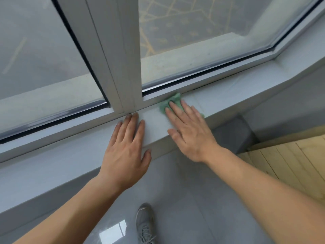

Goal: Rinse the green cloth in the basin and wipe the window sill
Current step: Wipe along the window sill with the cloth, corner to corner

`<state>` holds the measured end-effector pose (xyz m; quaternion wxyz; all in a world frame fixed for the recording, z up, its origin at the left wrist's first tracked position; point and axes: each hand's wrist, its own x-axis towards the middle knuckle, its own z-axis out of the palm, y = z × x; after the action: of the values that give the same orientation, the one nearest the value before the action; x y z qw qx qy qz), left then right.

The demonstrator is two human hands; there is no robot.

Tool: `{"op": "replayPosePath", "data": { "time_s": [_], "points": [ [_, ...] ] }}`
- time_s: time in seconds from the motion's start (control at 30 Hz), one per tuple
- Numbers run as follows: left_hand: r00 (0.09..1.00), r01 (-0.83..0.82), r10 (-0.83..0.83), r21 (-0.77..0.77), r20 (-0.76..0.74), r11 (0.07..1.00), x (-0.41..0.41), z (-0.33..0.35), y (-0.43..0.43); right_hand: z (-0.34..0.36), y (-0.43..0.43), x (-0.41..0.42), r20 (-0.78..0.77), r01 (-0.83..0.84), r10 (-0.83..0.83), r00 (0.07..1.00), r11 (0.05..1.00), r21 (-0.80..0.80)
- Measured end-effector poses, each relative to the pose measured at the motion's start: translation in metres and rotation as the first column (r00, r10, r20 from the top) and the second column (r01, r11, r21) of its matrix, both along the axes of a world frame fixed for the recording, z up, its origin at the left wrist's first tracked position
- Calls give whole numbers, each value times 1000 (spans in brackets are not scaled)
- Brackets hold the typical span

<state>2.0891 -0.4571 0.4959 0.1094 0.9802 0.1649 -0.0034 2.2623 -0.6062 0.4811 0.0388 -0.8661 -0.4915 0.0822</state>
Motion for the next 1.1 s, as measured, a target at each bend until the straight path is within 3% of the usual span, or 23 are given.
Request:
{"op": "replayPosePath", "data": {
  "time_s": [0.1, 0.17, 0.23, 0.3, 0.4, 0.5, 0.6, 0.67, 0.73, 0.87, 1.1],
  "points": [
    [1000, 11, -11, 4, -23, 1000, 14, 3, -5, 5, -27, 67, 10, 344, -344, 939, 939, -5],
    [1000, 18, -18, -3, -24, 1000, 23, 5, -10, 7, -31, 84, 5, 478, -478, 878, 878, -8],
    [999, 33, -33, -6, -21, 999, 34, 6, -17, 6, -22, 69, 33, 422, -421, 906, 907, -15],
    [999, 44, -45, -9, -12, 999, 46, 7, -25, 4, -15, 41, 22, 221, -221, 975, 975, -7],
    [998, 63, -62, 14, -27, 998, 62, 7, -36, 3, -24, 38, -15, -14, 13, 1000, 1000, -21],
    [998, 61, -60, 32, -32, 998, 75, 5, -42, 3, -45, 96, 33, 128, -128, 991, 991, -26],
    [997, 66, -65, 37, -34, 997, 89, 3, -49, 5, -77, 158, 27, 410, -410, 912, 912, 4],
    [997, 67, -66, 32, -28, 997, 101, 2, -55, 5, -85, 172, 13, 494, -495, 869, 869, 17],
    [997, 71, -70, 22, -21, 997, 115, 2, -65, 4, -84, 165, 28, 432, -433, 901, 901, 28],
    [998, 67, -67, 16, -6, 998, 149, 0, -85, 1, -95, 166, 19, 151, -151, 988, 988, 18],
    [997, 73, -73, 30, -2, 997, 213, -1, -126, 5, -138, 263, 25, 370, -371, 928, 928, 54]
  ]
}}
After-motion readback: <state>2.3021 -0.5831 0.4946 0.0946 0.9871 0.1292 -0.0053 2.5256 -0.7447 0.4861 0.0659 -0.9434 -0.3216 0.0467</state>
